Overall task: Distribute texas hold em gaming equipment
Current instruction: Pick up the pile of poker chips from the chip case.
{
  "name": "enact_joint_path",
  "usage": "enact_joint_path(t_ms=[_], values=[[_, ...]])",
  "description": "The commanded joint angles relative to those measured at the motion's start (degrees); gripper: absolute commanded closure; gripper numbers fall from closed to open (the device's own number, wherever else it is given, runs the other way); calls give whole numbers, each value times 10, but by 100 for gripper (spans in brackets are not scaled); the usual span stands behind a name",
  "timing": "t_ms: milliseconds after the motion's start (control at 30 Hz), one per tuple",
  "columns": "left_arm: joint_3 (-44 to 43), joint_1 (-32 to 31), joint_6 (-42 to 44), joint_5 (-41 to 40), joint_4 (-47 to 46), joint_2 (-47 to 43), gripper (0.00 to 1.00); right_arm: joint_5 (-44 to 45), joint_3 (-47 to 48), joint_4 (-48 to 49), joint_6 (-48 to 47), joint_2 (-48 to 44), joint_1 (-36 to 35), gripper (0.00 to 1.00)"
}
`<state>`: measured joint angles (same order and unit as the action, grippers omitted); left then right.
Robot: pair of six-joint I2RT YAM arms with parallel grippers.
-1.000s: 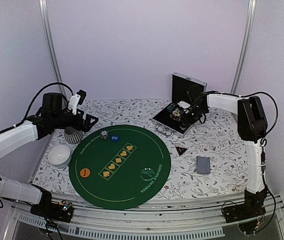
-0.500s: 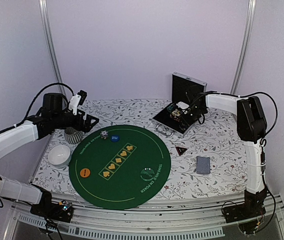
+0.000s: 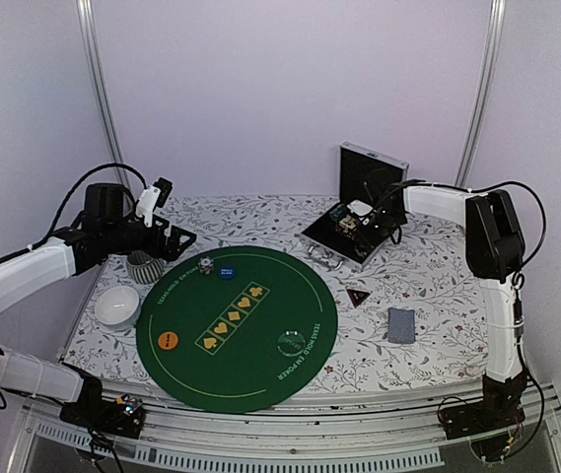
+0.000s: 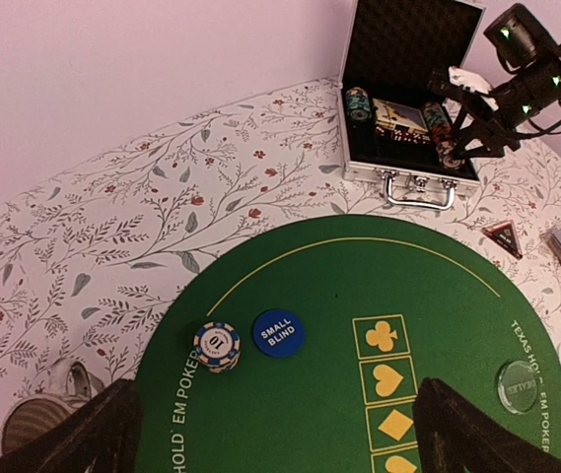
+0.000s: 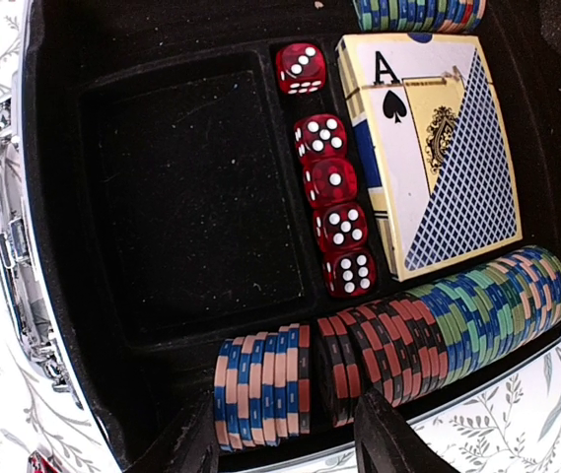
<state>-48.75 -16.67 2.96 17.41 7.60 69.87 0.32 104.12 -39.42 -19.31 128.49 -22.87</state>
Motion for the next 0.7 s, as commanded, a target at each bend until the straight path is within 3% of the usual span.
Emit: enact_joint_path(t_ms=[0, 433, 667], values=[[8, -7, 3, 7, -6, 4, 2, 4, 18, -21, 0, 47, -4, 51], [8, -7, 3, 7, -6, 4, 2, -5, 1, -23, 3, 35, -9, 48], [8, -7, 3, 7, -5, 4, 2, 27, -15, 3, 20, 6, -10, 57]])
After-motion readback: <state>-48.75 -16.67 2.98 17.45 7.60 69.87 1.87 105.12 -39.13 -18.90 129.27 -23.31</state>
